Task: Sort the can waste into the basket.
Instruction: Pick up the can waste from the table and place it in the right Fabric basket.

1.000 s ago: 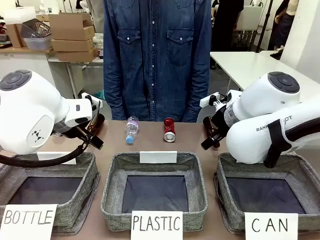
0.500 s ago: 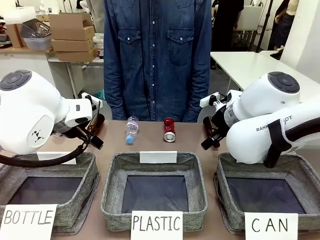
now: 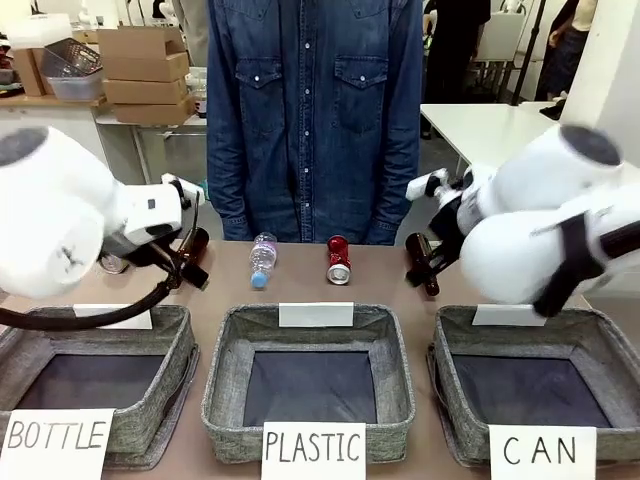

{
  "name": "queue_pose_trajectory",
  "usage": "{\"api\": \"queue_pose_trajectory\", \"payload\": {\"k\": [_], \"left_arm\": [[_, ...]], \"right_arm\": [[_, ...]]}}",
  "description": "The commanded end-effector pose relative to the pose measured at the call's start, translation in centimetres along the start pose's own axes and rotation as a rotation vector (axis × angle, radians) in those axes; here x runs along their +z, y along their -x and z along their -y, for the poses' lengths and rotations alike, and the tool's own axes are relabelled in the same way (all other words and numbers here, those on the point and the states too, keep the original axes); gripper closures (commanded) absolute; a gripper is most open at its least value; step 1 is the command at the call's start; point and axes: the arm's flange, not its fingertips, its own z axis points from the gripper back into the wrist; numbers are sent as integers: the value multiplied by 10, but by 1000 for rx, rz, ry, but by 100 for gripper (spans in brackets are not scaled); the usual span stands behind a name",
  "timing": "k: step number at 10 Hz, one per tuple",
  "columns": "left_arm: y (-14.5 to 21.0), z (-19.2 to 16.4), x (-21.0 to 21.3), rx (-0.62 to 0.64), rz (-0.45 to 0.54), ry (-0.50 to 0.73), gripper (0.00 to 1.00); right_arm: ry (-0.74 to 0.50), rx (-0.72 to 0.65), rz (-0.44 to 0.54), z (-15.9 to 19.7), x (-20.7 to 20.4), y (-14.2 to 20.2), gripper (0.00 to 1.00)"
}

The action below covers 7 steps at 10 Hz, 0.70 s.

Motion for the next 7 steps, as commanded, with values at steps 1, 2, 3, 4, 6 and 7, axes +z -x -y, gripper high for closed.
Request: {"api": "queue_pose_trajectory", "payload": {"k": [1,2,3,4,6,7], "left_arm": [[25,-2,106,-59,112,75,0],[32,8,135,-55,166,3,0],[33,16,141,-81,217,-36,0],[-21,0,92,-35,122,32,0],[-21,0,92,-35,122,32,0],[-21,0,129,-53,160,12,0]], "right_arm": [[-27,1,102,24,95,31,0],[27,17,148,19,120,39,0],[97,36,183,10,133,43,0],[230,10,149,4,131,48,0],[41,-6,162,33,123,-11,0],[118,16,185,34,151,-9,0]]}}
